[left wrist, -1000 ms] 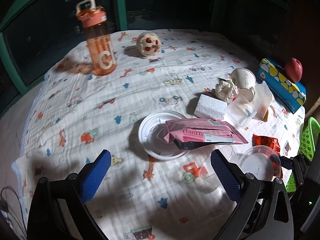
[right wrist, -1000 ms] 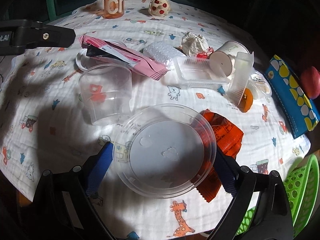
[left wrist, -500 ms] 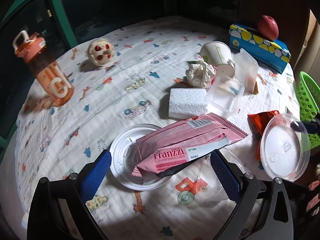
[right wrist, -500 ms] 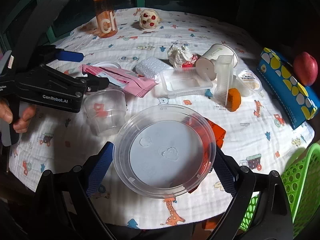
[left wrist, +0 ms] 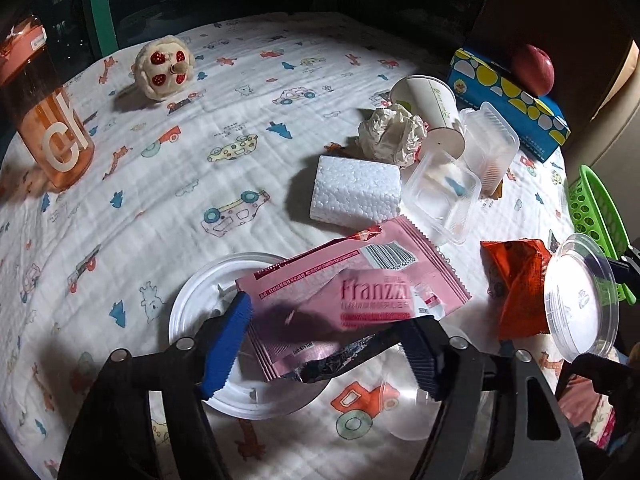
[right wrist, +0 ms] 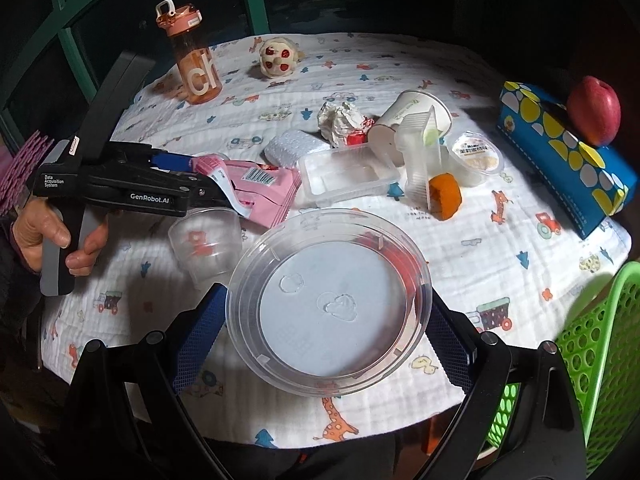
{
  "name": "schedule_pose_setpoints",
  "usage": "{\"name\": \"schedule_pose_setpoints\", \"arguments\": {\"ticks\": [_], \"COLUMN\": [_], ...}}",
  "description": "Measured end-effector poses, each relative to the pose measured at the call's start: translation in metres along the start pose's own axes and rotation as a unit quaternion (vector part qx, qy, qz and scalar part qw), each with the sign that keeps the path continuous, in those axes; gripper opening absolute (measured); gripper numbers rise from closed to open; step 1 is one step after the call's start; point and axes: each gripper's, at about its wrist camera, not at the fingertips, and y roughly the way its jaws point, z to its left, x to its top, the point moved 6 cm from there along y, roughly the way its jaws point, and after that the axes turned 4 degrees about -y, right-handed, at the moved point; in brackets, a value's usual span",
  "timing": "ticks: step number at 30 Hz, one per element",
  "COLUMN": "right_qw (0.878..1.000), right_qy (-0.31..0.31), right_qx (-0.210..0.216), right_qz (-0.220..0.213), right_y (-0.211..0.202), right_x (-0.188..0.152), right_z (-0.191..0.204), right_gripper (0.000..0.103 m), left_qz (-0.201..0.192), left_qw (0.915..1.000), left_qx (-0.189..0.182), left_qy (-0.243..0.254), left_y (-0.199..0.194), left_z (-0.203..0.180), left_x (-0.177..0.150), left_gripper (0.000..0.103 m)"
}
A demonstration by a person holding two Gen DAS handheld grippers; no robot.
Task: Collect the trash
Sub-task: 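Lift the clear lid with the right tool while the left tool lifts the pink wrapper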
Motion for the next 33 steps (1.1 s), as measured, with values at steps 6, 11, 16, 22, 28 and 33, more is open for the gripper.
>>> {"name": "schedule_pose_setpoints", "arguments": {"ticks": [6, 11, 16, 22, 28, 33], "right_qw": [1.000, 1.000, 0.999, 0.999, 0.999, 0.999], "right_qy": [0.014, 0.027, 0.035, 0.036, 0.042, 0.050], "right_qx": [-0.001, -0.004, -0.002, -0.003, 0.001, 0.002], "right_qz": [-0.006, -0.013, -0.019, -0.022, -0.020, -0.016], "right_y": [-0.004, -0.010, -0.018, -0.026, -0.028, -0.028], "right_x": [-0.002, -0.006, -0.008, -0.011, -0.011, -0.012], "right_z": [-0.006, -0.012, -0.017, -0.020, -0.021, -0.024], "right_gripper": [0.092, 0.092, 0.092, 0.092, 0.092, 0.092], "left_qz": [-0.012, -0.028, -0.030, -0.047, -0.064, -0.019], "left_qw": [0.9996, 0.9985, 0.9982, 0.9988, 0.9965, 0.9873], "left_qx": [-0.013, -0.026, -0.031, 0.004, -0.001, -0.007], "left_qy": [-0.022, -0.039, -0.042, 0.013, 0.053, 0.158], "left_y": [-0.008, -0.019, -0.030, -0.056, -0.081, -0.064], "left_z": [0.003, 0.003, 0.001, 0.001, 0.004, -0.021], "left_x": [-0.001, -0.002, -0.004, 0.004, 0.027, 0.028], "left_gripper": [0.029, 0.018, 0.029, 0.064, 0.073, 0.079]}}
